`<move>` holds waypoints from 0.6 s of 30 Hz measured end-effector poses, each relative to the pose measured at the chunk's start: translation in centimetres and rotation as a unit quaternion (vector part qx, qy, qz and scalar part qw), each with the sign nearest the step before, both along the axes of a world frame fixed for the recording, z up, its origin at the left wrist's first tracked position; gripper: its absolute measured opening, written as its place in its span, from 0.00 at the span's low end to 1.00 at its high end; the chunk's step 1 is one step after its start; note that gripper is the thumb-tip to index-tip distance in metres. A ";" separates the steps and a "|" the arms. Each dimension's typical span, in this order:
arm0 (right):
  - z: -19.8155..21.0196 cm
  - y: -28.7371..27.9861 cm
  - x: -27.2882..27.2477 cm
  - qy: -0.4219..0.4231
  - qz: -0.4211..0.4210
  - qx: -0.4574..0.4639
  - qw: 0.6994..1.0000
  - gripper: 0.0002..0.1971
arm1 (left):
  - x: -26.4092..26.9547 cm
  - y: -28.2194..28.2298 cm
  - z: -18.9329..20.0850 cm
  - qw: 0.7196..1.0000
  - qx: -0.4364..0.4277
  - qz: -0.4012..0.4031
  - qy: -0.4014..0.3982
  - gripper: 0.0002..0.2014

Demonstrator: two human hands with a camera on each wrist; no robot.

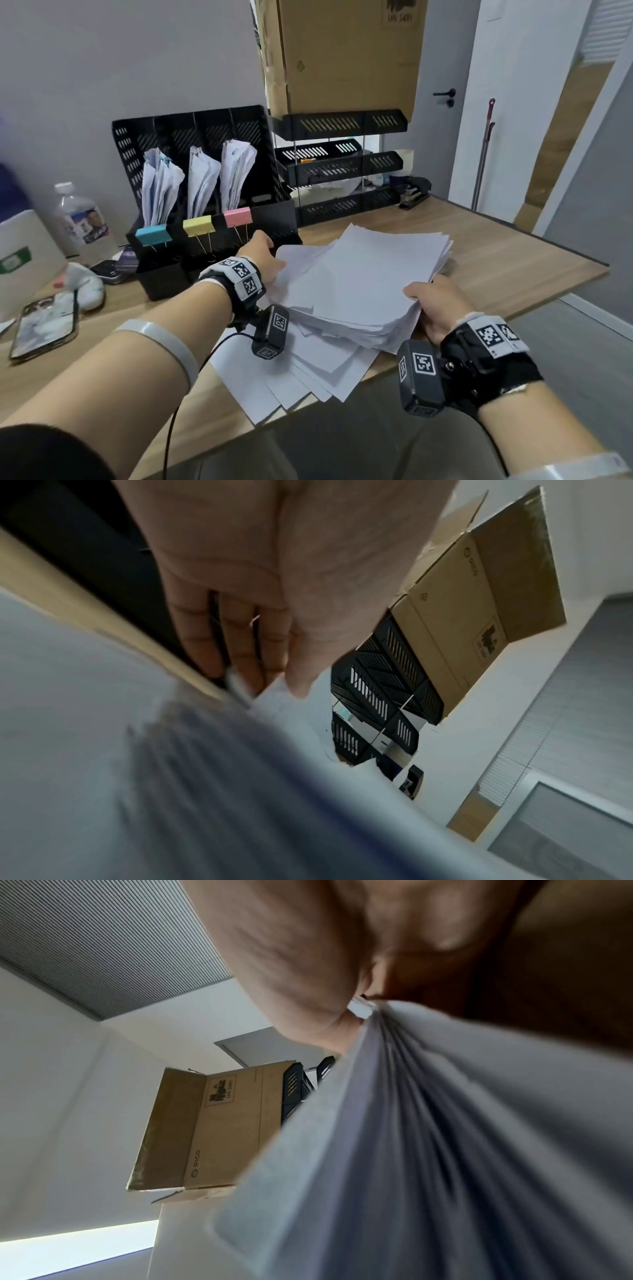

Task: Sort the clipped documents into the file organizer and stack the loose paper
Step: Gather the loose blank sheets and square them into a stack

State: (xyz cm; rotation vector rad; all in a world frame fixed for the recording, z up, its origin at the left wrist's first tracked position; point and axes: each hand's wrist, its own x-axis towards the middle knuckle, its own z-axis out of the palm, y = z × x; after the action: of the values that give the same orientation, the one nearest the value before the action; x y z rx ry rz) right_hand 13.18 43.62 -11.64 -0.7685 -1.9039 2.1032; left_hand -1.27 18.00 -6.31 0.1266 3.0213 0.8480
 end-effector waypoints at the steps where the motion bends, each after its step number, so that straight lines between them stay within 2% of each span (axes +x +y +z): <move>1: 0.0 0.1 0.2 0.011 -0.006 -0.005 1.000 0.24 | 0.0 -0.1 -0.1 1.000 0.020 0.011 0.002 0.22; 7: -1.2 1.2 0.1 0.025 -0.036 -0.031 0.999 0.29 | 0.7 -1.0 0.2 0.990 0.064 -0.039 -0.121 0.15; 11: -0.4 0.5 0.7 -0.006 0.006 0.021 1.000 0.21 | 2.1 -1.8 1.0 0.975 -0.045 -0.089 -0.199 0.16; 13: -0.1 0.1 0.8 -0.013 0.011 0.052 0.998 0.20 | 2.6 -2.0 1.7 0.971 -0.103 -0.100 -0.190 0.15; 15: 0.3 -0.5 1.4 -0.020 -0.005 0.086 0.996 0.24 | 2.9 -2.1 2.4 0.972 -0.156 -0.098 -0.146 0.16; 18: 1.3 -1.2 2.6 -0.019 -0.037 0.135 0.990 0.26 | 3.0 -1.6 2.6 0.970 -0.175 -0.112 -0.129 0.22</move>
State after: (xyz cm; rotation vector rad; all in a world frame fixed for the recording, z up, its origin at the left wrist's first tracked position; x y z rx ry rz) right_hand 15.80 42.38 -10.30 -0.8094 -2.0879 1.7489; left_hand 1.70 16.37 -3.69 0.3193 2.7845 0.2823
